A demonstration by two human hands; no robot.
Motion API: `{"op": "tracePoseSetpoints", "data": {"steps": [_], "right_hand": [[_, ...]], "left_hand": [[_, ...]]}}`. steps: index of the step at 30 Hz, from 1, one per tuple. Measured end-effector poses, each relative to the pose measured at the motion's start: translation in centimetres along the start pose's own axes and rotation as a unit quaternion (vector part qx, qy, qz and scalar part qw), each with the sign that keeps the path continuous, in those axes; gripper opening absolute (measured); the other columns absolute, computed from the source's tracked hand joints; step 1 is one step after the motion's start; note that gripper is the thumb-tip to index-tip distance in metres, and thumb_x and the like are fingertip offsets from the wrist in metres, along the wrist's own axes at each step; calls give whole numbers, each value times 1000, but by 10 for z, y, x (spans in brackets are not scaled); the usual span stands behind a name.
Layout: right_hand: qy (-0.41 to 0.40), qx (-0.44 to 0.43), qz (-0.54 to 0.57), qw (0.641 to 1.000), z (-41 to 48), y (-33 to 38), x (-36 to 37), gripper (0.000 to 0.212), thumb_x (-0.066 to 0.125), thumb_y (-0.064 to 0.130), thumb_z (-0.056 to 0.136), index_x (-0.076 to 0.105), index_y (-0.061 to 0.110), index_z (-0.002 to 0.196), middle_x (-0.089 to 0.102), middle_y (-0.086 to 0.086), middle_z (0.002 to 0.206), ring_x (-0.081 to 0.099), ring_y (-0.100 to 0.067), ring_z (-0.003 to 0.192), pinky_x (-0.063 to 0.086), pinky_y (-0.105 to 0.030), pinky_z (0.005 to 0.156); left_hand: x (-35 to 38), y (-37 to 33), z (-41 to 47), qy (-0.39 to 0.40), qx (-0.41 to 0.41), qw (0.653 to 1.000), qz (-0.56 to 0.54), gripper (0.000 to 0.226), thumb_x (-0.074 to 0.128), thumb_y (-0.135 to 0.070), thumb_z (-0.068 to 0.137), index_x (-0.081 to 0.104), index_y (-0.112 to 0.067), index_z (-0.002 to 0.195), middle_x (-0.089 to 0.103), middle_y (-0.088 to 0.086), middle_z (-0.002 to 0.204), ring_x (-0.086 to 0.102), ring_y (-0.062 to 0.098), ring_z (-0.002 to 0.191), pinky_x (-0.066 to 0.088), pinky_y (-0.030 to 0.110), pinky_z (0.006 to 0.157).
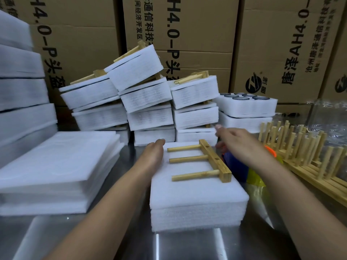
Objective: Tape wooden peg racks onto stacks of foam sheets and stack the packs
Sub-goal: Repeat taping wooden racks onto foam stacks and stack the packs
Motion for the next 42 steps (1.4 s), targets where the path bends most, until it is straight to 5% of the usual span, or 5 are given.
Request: {"op": "tracePoseSetpoints", "data": {"steps": [10, 14, 21, 30, 42], "right_hand": [[90, 178, -283, 938, 1, -77, -21, 95, 84, 37, 66, 23, 15, 136, 52, -4, 110, 55, -22, 91, 55, -38, 75], [65, 140, -284, 946, 6, -69, -23, 97, 79, 21, 71, 16, 23, 144, 55, -10, 120, 55, -26, 93, 55, -40, 77], [-74, -4, -2, 997, 10, -29, -57, 26, 69, 6, 77, 63, 31, 84, 62, 3, 91, 55, -10, 78, 48, -28, 69], [-104, -124, 456, 875, -20, 19, -92, 33, 43, 2, 86, 62, 25, 71, 61, 9, 72, 56, -9, 65, 43, -19, 56], [20, -213, 434, 875, -37, 53, -71, 36, 36, 4, 65, 64, 25, 58, 58, 8, 66, 54, -7, 52, 40, -11, 45]], "left_hand": [[-2, 1, -7, 4, -23, 999, -29, 49, 37, -45, 98, 45, -18, 138, 54, -4, 99, 48, 9, 69, 37, 26, 60], [2, 9, -6, 52, -50, 994, -78, 60, 40, -53, 94, 39, -17, 142, 54, 6, 132, 57, 27, 113, 43, 42, 100], [-9, 6, -3, 30, -44, 993, -105, 59, 44, -51, 94, 43, -12, 139, 48, 8, 140, 49, 27, 123, 35, 40, 108], [-16, -51, -20, 67, 141, 950, -271, 18, 54, -23, 93, 65, -12, 101, 69, 5, 107, 64, 17, 105, 50, 25, 82], [31, -60, -59, 315, 23, 879, -358, 78, 65, -58, 59, 64, 0, 111, 71, 17, 105, 72, 20, 81, 56, 20, 52]]}}
Point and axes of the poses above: each hand's wrist, its own z-axis towards the middle knuckle, its own x-axis out of the palm, y = z × x, the point moved 10 cm from there along z, towards the middle knuckle
